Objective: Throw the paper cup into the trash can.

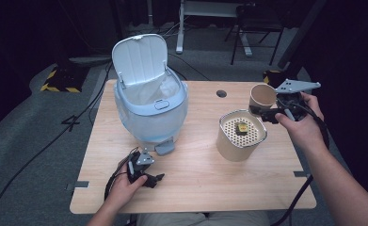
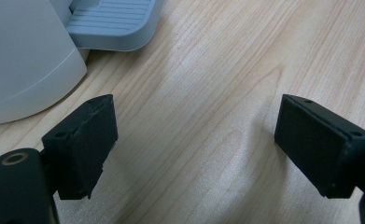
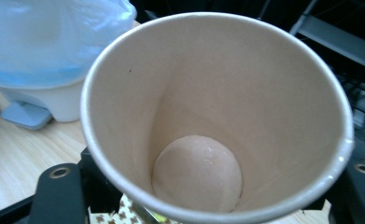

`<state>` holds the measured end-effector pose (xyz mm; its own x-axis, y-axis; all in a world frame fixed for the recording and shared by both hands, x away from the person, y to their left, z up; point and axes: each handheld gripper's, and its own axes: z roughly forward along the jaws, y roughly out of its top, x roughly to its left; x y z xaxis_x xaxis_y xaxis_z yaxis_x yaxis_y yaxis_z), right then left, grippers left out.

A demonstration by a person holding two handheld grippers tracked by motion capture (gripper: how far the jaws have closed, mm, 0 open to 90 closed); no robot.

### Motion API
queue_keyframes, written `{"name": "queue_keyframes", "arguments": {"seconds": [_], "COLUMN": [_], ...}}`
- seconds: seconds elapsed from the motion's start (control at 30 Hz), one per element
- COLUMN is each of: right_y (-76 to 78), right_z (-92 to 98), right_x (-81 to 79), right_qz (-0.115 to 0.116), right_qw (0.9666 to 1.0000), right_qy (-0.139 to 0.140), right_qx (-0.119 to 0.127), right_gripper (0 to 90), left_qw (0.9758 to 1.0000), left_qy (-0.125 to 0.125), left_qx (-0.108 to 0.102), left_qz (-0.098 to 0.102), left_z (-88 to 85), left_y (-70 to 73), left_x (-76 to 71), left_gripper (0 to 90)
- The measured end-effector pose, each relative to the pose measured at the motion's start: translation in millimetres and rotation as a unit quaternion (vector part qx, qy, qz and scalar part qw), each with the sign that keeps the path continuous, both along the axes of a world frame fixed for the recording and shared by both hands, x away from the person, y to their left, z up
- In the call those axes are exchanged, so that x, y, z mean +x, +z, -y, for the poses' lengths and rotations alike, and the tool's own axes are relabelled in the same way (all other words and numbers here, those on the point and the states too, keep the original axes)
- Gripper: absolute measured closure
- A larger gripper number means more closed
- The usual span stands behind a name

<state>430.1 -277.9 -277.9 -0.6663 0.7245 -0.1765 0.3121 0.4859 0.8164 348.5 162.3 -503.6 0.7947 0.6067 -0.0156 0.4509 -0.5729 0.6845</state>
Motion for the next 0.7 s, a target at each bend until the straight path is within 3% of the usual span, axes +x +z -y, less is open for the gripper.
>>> {"name": "queue_keyframes", "arguments": {"seconds": [0.27, 0.7], "right_y": [17.0, 39.5], "right_z": [-19.7, -71.9], "right_x": [14.0, 31.3], "right_qz": [-0.025, -0.024], "right_qw": [0.9973, 0.9919], "right_qy": [0.054, 0.117], "right_qx": [0.042, 0.044], "right_gripper": [28.3, 28.2], "left_qw": [1.0000, 1.0000], "left_qy": [0.000, 0.001], "left_qx": [0.000, 0.001], "left_qz": [0.000, -0.003], "left_z": [-0.1, -0.1], "left_y": [0.0, -0.3], "left_x": [0.1, 1.4], "left_gripper": [13.9, 11.1]}}
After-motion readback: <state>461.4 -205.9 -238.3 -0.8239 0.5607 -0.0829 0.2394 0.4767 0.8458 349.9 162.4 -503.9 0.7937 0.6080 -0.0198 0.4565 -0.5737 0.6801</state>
